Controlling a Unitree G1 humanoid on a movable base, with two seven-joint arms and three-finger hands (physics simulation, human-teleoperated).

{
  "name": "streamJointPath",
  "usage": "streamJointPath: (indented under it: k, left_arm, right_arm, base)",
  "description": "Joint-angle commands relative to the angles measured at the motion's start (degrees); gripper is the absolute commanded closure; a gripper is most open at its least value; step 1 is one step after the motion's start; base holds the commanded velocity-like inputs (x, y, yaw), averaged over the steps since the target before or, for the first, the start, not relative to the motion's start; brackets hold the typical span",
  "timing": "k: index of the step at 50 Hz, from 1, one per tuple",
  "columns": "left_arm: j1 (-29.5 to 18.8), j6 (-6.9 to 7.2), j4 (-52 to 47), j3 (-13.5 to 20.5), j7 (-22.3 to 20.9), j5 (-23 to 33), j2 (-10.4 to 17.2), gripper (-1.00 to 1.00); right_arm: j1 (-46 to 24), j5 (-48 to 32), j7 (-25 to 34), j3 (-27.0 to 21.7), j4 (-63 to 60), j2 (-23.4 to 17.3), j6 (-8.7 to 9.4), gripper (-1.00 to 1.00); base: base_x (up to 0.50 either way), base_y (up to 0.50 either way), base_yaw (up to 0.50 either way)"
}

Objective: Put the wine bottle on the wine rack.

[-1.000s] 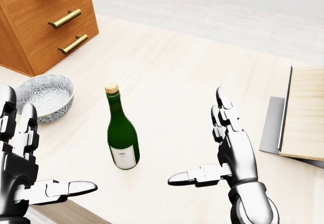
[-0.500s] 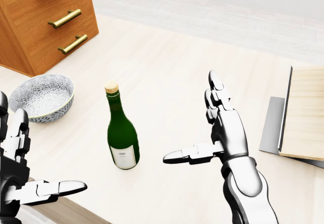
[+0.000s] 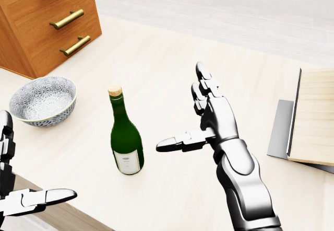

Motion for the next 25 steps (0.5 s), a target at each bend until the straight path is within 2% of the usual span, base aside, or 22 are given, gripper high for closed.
streamJointPath:
  k: [1,12,16,25]
  left_arm:
    - [-0.3,0.00,0.1,1.4,-0.5,-0.1,0.0,-1.00]
    - [-0.5,0.00,0.1,1.2,-0.5,0.0,-0.3,-1.00]
    - [-0.7,0.00,0.0,1.1,-0.3,0.0,-0.2,-1.00]
    - [-0.9,0.00,-0.2,0.8,0.0,0.1,-0.2,-1.00]
  right_arm:
    - [-4.4,3.8,3.7,0.4,4.5,0.6,0.00,-1.00]
    - [-5.5,5.3,6.3,1.5,2.8,0.8,0.00,-1.00]
    - [-4.6,6.1,8.9,2.3,0.3,1.0,0.00,-1.00]
    - [-6.5,3.9,9.2,2.1,3.1,1.4,0.00,-1.00]
  base:
    - [0.00,0.00,0.00]
    - [0.00,0.00,0.00]
    - [0.00,0.00,0.00]
    - [0.00,0.00,0.00]
